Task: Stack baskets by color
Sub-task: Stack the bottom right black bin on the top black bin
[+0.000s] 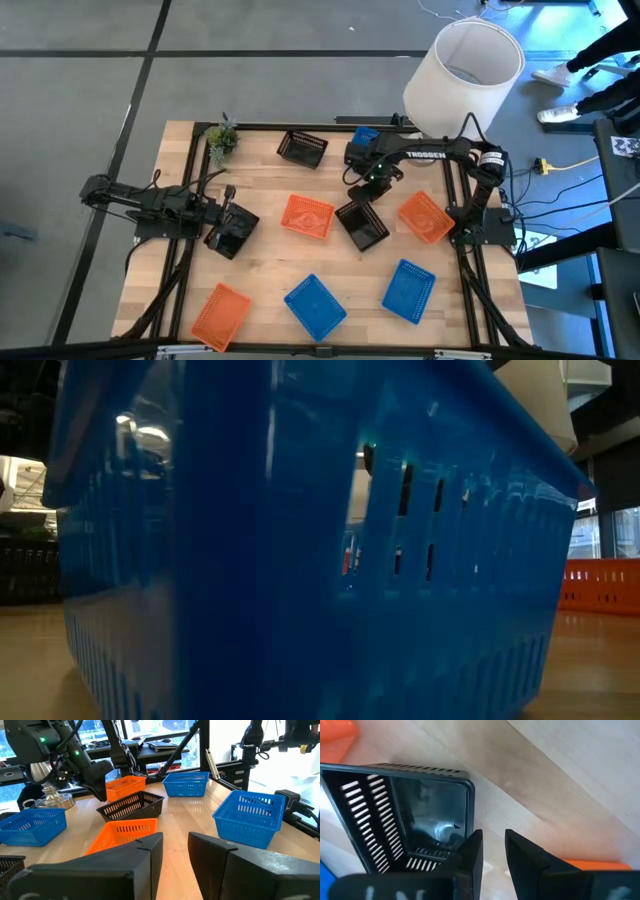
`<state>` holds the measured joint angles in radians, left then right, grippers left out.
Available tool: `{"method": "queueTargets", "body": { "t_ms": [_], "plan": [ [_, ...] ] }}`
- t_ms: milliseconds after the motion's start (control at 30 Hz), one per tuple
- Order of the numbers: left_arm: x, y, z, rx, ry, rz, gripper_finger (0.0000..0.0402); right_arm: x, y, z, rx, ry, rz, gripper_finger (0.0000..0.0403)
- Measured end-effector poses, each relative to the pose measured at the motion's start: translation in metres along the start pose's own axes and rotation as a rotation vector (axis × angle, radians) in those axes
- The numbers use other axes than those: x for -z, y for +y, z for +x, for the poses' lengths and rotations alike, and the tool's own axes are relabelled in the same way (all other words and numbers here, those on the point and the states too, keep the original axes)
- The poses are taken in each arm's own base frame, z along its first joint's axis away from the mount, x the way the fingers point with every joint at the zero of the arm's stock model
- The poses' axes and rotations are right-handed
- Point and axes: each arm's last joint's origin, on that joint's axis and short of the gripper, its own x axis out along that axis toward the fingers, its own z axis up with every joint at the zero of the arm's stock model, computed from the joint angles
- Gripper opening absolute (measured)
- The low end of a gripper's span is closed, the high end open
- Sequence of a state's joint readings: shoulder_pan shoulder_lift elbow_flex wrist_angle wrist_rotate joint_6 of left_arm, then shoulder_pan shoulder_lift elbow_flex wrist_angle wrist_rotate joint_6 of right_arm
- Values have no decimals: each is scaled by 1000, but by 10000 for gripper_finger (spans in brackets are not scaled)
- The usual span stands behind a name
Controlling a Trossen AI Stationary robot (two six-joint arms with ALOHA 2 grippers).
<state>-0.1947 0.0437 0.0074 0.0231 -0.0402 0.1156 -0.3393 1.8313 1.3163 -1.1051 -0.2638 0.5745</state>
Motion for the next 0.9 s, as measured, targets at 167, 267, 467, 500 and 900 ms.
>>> {"method": "queueTargets", "body": {
  "t_ms": [167, 267, 467, 500, 900],
  "plan": [
    [0, 0, 0, 0, 0, 0, 85, 0, 1, 0, -3, -3, -2, 81],
    [0, 0, 0, 0, 0, 0, 85, 1, 3, 1, -6, -8, -14, 81],
    [0, 0, 0, 0, 0, 0, 85, 1, 12, 3, -29, -41, -40, 81],
    [0, 0, 0, 0, 0, 0, 85, 1, 13, 3, -34, -48, -35, 81],
    [0, 0, 0, 0, 0, 0, 85, 0, 16, 4, -11, -94, -15, 81]
  ]
}}
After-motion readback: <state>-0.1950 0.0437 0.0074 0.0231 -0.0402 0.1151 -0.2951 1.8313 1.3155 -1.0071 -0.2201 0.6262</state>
